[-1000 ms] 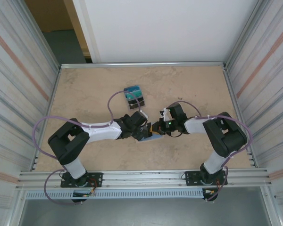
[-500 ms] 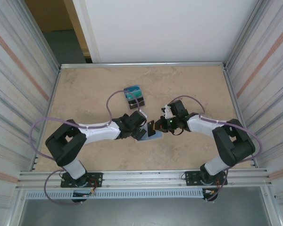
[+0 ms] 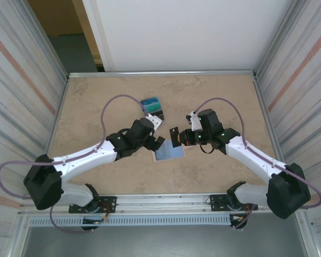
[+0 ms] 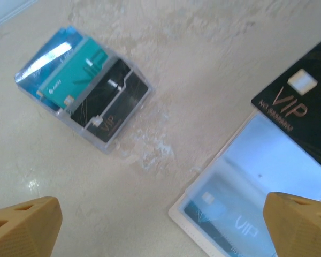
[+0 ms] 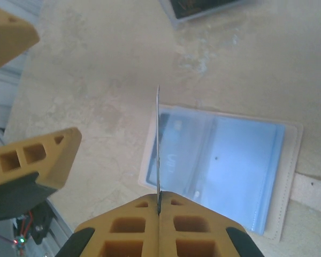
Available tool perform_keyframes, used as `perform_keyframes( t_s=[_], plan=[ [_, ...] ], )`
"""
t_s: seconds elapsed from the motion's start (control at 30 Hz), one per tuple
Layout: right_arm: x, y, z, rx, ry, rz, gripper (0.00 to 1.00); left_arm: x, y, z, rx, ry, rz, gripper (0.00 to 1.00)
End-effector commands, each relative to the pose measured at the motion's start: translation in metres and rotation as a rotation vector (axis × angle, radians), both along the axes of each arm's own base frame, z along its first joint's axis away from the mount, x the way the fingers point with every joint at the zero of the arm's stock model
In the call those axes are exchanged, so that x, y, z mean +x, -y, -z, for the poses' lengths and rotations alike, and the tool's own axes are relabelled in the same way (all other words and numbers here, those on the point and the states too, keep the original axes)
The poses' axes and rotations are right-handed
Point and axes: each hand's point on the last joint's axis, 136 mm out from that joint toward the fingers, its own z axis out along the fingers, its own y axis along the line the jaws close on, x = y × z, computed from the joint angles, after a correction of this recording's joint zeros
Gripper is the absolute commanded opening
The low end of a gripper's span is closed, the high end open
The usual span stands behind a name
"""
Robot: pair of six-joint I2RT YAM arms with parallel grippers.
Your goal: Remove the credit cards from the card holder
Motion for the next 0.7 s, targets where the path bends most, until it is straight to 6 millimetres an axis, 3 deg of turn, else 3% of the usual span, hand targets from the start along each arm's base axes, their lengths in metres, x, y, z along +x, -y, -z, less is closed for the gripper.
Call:
perform_keyframes(
  t_s=[0.0,0.2,0.37,0.47,0.67],
  plan=[
    [0.002,-0.002,-0.031,-0.021,0.155,-0.056,0.01,-0.001,0.010,-0.033,-0.150,0.024,0.088,0.97],
    [-0.003,-0.013,-0.065,0.002,0.300,-0.141,0.01,-0.015,0.016,-0.069,-0.308,0.018,0.285,0.98],
    [-0.011,-0.022,-0.080,-0.003,0.359,-0.239,0.00,-0.033,0.014,-0.086,-0.351,0.003,0.449,0.96],
    [-0.018,-0.029,-0.089,0.005,0.384,-0.302,0.00,-0.047,0.015,-0.083,-0.292,-0.004,0.556,0.96],
    [-0.029,-0.040,-0.102,0.021,0.413,-0.402,0.00,-0.043,0.014,-0.075,-0.232,0.014,0.578,0.88]
  ],
)
